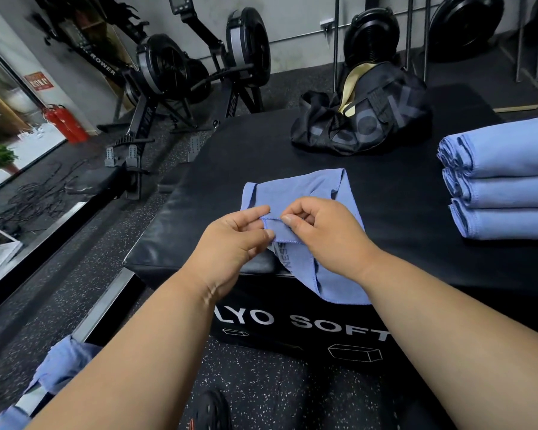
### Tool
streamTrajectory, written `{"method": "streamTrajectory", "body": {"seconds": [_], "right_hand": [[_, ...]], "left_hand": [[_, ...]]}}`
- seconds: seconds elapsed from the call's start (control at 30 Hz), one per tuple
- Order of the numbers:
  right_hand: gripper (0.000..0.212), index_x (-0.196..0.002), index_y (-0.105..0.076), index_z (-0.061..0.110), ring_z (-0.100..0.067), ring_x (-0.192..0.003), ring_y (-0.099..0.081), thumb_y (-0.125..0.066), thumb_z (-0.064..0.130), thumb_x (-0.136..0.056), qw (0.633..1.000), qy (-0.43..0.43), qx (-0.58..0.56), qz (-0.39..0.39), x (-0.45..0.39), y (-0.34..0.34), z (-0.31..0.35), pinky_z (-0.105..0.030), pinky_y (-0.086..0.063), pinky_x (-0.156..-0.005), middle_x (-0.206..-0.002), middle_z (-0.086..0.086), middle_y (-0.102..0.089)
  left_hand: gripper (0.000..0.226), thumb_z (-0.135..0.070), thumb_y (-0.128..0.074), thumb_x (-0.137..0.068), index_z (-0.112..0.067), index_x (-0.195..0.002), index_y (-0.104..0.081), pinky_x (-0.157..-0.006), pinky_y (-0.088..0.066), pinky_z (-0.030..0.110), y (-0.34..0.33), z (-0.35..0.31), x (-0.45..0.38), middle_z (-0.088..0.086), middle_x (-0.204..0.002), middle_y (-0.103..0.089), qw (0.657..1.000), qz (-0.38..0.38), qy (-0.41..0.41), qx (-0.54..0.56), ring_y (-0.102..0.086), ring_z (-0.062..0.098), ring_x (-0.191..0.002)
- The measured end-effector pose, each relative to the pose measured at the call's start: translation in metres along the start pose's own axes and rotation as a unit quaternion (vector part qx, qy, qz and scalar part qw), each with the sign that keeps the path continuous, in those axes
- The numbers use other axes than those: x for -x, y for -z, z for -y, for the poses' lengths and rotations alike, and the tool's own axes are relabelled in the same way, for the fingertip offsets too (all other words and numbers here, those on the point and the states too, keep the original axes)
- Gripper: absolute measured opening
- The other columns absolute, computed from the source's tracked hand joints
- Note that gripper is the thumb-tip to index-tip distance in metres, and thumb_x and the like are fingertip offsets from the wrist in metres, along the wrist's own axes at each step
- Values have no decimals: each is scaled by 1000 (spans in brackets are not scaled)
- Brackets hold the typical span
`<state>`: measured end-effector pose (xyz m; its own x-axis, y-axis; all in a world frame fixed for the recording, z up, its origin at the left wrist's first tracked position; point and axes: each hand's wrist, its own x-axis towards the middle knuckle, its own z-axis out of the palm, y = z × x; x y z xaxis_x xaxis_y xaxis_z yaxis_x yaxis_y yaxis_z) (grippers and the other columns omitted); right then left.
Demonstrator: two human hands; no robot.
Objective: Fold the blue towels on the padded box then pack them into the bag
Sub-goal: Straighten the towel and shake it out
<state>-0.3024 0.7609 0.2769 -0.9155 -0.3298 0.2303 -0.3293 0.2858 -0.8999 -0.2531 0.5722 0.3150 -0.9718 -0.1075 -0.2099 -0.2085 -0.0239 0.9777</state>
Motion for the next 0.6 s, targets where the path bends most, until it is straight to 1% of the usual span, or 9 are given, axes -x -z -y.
{"method": "streamTrajectory", "body": {"seconds": [0.07,0.1,0.17,0.23,0.27,0.37,0.43,0.5,0.6], "right_hand": [[8,-95,-71,31,-8,-58,-53,-67,30,-101,1000,3,-6,1,1,0,1,-29,-47,-64,-72,23,-65],[3,-97,-71,33,-13,-59,-54,-70,32,-100,1000,2,-11,-1,1,-1,1,-32,-50,-64,-75,22,-66],[7,-102,-72,37,-22,-66,-60,-75,35,-96,1000,4,-18,-8,0,-3,4,-33,-55,-66,-86,17,-69],[2,-96,-75,36,-15,-64,-60,-75,35,-96,1000,6,-9,-11,-2,-4,5,-27,-54,-64,-81,16,-70],[5,-93,-76,35,-10,-61,-58,-73,34,-97,1000,10,2,-10,-2,-3,4,-23,-51,-62,-76,16,-69],[10,-90,-78,32,-6,-59,-57,-72,32,-98,1000,14,10,-10,-2,-1,6,-21,-49,-63,-71,18,-69],[10,-90,-78,33,-11,-66,-62,-72,31,-98,1000,20,0,-22,-1,-1,6,-28,-54,-69,-79,20,-72],[10,-89,-78,34,-13,-72,-64,-72,31,-98,999,28,-9,-30,0,-2,8,-33,-56,-75,-85,19,-74],[9,-89,-78,35,-15,-74,-64,-74,33,-96,999,41,-7,-26,1,-4,9,-37,-57,-77,-87,17,-74]], "left_hand": [[44,14,-68,-90,-8,-128,-71,-77,-55,19,2,-2,0,12,-108,-76,1000,5,6,17,-71,11,-89],[44,14,-68,-90,-8,-129,-71,-76,-55,18,3,-3,1,12,-107,-76,1000,17,8,17,-70,11,-89],[45,14,-67,-91,-7,-131,-70,-78,-54,18,3,-3,2,14,-116,-76,999,47,7,6,-71,13,-96],[46,15,-66,-91,-6,-132,-68,-77,-54,18,2,-2,3,15,-118,-77,998,55,4,-6,-72,15,-101],[47,15,-66,-91,-7,-132,-69,-76,-54,18,1,-2,3,14,-117,-77,999,54,5,-9,-72,14,-100],[49,15,-65,-91,-13,-131,-69,-74,-54,19,0,1,4,8,-106,-77,999,30,12,-2,-70,11,-89],[51,12,-65,-92,-16,-134,-67,-73,-55,19,1,0,4,5,-103,-76,999,-8,20,23,-70,9,-84],[50,9,-67,-92,-17,-134,-66,-73,-55,20,3,-1,2,4,-107,-77,996,-48,39,65,-71,9,-82],[47,5,-68,-93,-17,-133,-64,-74,-54,22,4,-4,1,0,-102,-79,991,-67,56,98,-71,8,-79]]}}
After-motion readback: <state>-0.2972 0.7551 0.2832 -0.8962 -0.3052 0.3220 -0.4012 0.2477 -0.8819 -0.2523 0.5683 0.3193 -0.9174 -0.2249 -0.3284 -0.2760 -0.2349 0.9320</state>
